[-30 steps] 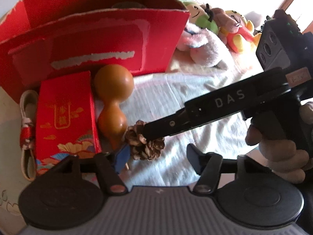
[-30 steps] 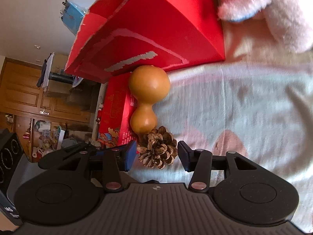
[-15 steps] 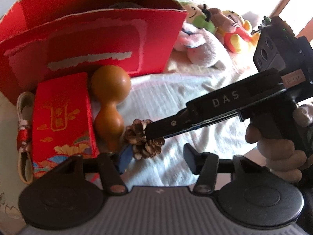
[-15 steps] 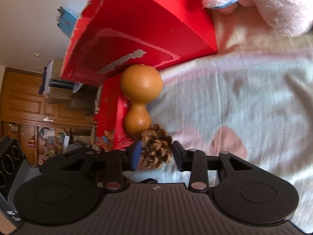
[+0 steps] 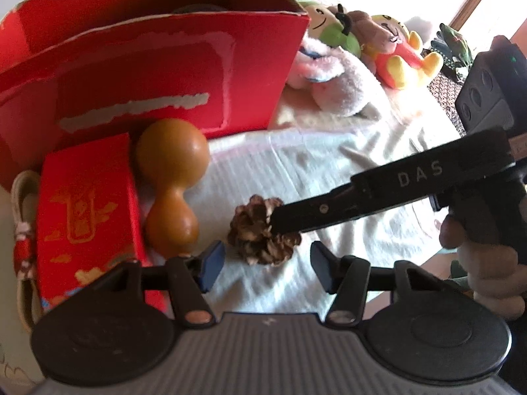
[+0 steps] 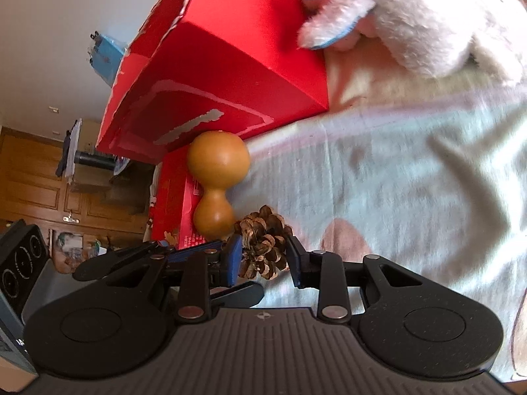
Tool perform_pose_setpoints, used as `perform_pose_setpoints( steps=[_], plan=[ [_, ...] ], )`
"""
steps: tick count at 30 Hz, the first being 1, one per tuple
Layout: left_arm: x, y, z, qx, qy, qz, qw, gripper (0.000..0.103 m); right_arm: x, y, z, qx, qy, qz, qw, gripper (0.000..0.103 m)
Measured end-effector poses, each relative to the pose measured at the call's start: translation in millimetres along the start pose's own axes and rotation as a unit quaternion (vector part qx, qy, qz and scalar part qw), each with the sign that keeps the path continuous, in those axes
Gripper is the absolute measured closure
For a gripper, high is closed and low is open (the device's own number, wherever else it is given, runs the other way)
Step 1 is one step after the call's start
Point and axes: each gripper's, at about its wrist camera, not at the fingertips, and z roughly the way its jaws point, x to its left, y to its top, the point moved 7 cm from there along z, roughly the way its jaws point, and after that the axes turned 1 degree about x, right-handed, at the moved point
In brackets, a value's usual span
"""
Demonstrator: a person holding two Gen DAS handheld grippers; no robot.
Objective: Organize objects
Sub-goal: 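Lift the pine cone with the right gripper and carry it over the box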
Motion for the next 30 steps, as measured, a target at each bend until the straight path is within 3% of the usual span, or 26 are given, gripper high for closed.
perform_pose_setpoints(
  steps=[9, 13, 15, 21, 30],
  plan=[
    [2, 9, 17, 0.01, -0.005, -0.004, 0.9999, 0.054, -5, 6, 6, -0.012, -0.011, 0.021, 1.0, 0.047],
    [2, 11, 18, 0.015, -0.013, -0.003, 0.9998, 0.054, -7, 7, 9, -0.005, -0.001, 0.031, 1.0, 0.05],
    [-2, 13, 17, 0.018, -0.014, 0.007, 0.9997, 0.055, -6, 8, 7, -0.002, 0.009, 0.035, 0.999, 0.058],
    [-8, 28, 3, 0.007, -0.033, 0.036, 0.9988, 0.055, 7, 13, -12, -0.026, 0.002, 0.021, 0.999, 0.059],
    [-27, 72, -53, -0.059, -0.076, 0.111, 0.9892, 0.055, 55, 30, -70, -0.099, -0.014, -0.03, 0.995, 0.06]
  ],
)
